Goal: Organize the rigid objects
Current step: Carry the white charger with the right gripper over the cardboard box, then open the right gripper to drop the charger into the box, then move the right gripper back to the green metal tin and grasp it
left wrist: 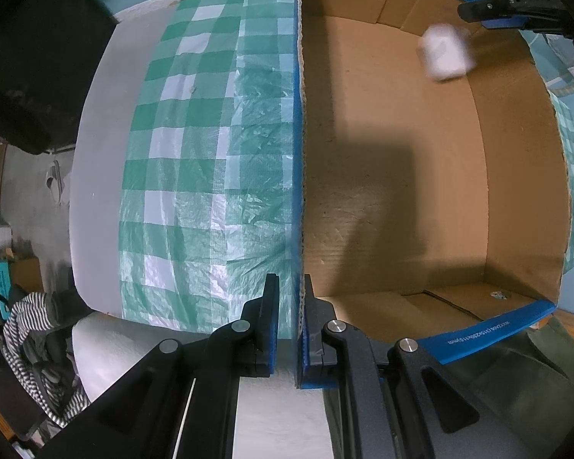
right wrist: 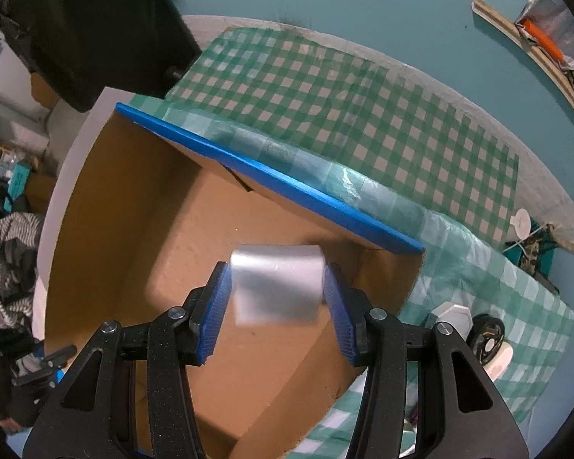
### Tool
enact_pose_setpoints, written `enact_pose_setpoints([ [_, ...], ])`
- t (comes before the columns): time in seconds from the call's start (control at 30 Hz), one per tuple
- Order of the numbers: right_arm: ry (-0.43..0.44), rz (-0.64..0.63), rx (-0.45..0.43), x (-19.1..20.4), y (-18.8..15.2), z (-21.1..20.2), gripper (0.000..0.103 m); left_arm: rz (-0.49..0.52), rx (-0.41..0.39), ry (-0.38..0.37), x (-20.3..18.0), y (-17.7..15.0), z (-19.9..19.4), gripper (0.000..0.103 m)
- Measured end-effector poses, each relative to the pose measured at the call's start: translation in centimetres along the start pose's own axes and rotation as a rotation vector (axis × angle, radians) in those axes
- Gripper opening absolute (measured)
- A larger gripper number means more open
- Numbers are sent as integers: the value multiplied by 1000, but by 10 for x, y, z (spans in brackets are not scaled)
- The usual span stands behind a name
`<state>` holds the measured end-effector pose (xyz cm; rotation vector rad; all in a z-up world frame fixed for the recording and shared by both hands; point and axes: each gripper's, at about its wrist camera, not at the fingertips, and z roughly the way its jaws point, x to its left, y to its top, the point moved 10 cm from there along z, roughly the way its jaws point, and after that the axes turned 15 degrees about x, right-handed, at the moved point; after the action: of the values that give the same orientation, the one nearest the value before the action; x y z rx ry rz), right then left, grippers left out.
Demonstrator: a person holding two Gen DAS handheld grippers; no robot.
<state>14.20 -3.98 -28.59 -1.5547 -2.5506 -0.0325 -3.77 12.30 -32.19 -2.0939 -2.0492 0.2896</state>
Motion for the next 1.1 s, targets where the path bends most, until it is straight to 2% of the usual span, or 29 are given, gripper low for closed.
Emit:
enact_pose_setpoints([
  [0.33,30,27,-23,-1,-7,-17,50,-4,3,7,2,2,1,9],
  [0.43,34,34,-46,0,-11,-30,59,-5,3,6,2,2,1,9],
  [0.57,39,42,-66,-3,-17,-46,60,-4,2,7,2,2,1,9],
  [1.1,-11,94,-119,-36,-62,-93,66,-2,-11,7,0,2,-2,9],
])
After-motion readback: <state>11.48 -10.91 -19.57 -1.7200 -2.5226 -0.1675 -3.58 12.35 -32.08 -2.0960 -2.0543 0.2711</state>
